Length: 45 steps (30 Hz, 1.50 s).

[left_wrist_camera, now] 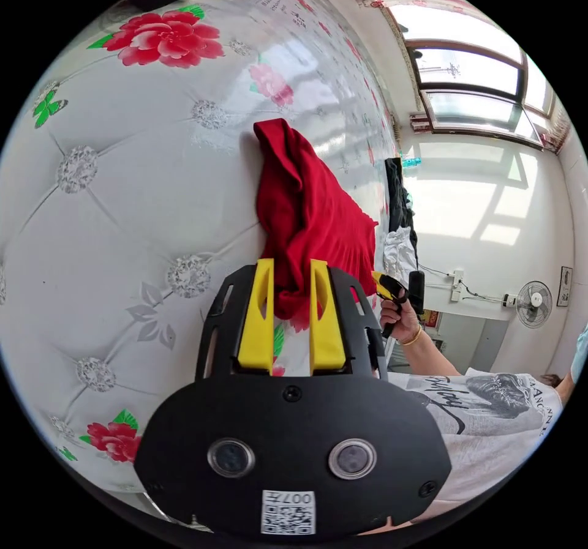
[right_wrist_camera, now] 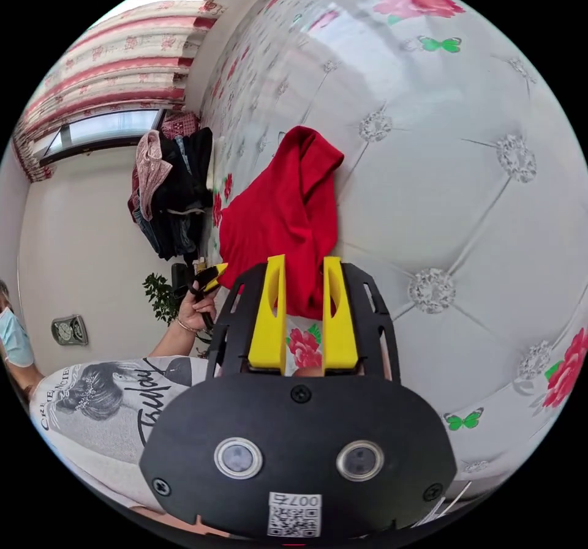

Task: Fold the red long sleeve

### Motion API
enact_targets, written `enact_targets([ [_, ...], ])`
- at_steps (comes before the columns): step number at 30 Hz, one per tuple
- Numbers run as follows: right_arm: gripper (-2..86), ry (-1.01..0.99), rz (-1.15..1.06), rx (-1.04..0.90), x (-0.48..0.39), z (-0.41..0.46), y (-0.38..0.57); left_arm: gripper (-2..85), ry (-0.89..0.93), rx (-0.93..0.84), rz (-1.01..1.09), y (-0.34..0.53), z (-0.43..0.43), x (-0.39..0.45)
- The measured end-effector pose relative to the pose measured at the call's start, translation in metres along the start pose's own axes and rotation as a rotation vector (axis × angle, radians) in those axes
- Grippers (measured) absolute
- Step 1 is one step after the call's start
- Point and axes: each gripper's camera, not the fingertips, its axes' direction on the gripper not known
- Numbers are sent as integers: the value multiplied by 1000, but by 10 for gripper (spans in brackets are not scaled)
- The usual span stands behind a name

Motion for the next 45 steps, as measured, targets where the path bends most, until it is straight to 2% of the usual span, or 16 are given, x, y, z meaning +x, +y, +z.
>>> enact_targets([
  [3, 51, -9, -70, -63, -22, 3, -19, 49, 67, -14, -16, 1, -1, -3],
  [6, 34, 28, -170, -53, -55, -11, -22, 45, 141, 59, 27, 20, -20, 8],
  [12, 15, -64, -313, -162, -118, -31, -19, 43, 205, 166, -10, 102, -49, 22],
  [16, 9, -26, -476, -328, -179, -16, -21, 42, 226, 303, -89, 187, -72, 23],
  [21, 7, -99, -639, -501, -269, 36, -32, 41, 265, 565, -192, 282, -109, 14],
  [24, 8, -90, -781, -538, -357, 79, -32, 40, 261, 717, -200, 323, -150, 2],
  [31, 8, -153, -1222, -498, -648, 173, 11, 39, 112, 1161, -75, 396, -297, 6],
  [33, 10, -166, -1298, -451, -716, 200, 24, 40, 55, 1286, -69, 410, -327, 7],
  [35, 13, -132, -1315, -356, -788, 249, 30, 48, -107, 1380, -124, 415, -351, 0],
  [37, 14, -31, -1292, -313, -819, 297, 30, 65, -256, 1379, -247, 406, -352, -20],
  [39, 15, 55, -1258, -324, -822, 345, 28, 87, -269, 1261, -392, 391, -340, -53],
  [41, 13, 148, -1197, -352, -783, 392, 31, 97, -262, 1156, -508, 388, -304, -88],
  [45, 5, 339, -1151, -504, -660, 432, 54, 89, -247, 1002, -523, 396, -232, -109],
])
